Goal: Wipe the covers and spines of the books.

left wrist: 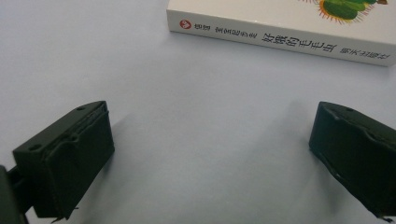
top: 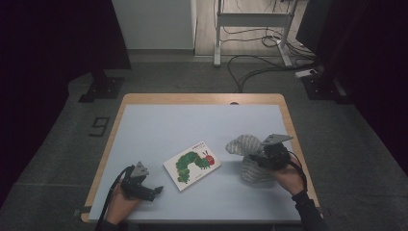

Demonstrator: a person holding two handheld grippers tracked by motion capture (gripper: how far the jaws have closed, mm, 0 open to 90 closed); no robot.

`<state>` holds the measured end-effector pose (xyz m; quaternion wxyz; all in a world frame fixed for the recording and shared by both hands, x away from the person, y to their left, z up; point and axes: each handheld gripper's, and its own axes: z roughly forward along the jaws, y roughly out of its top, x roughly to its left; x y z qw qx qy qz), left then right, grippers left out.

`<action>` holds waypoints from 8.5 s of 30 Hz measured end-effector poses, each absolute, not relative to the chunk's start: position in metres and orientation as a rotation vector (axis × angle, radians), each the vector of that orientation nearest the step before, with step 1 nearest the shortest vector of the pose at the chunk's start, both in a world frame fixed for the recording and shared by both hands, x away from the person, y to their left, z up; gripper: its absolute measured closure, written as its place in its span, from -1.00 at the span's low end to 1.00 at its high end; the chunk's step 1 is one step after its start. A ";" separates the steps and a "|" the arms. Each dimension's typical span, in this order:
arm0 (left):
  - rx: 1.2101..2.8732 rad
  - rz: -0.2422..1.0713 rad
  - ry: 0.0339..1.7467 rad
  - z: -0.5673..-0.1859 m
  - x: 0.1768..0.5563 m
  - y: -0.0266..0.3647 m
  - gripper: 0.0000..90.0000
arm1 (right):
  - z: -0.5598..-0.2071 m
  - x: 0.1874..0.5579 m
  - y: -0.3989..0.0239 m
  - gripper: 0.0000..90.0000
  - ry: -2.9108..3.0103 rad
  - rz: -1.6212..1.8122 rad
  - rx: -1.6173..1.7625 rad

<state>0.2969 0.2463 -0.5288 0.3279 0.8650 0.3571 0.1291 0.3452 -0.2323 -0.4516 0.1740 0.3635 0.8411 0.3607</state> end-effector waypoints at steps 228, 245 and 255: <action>2.271 0.153 0.751 -0.507 0.323 0.176 -0.78 | -0.496 0.356 -0.130 0.12 2.744 1.030 0.761; 2.253 0.245 0.753 -0.489 0.320 0.174 -0.41 | -0.499 0.380 -0.117 -0.41 2.737 1.080 0.848; 2.234 0.318 0.757 -0.473 0.323 0.174 -0.09 | -0.486 0.380 -0.118 -0.24 2.650 1.099 0.862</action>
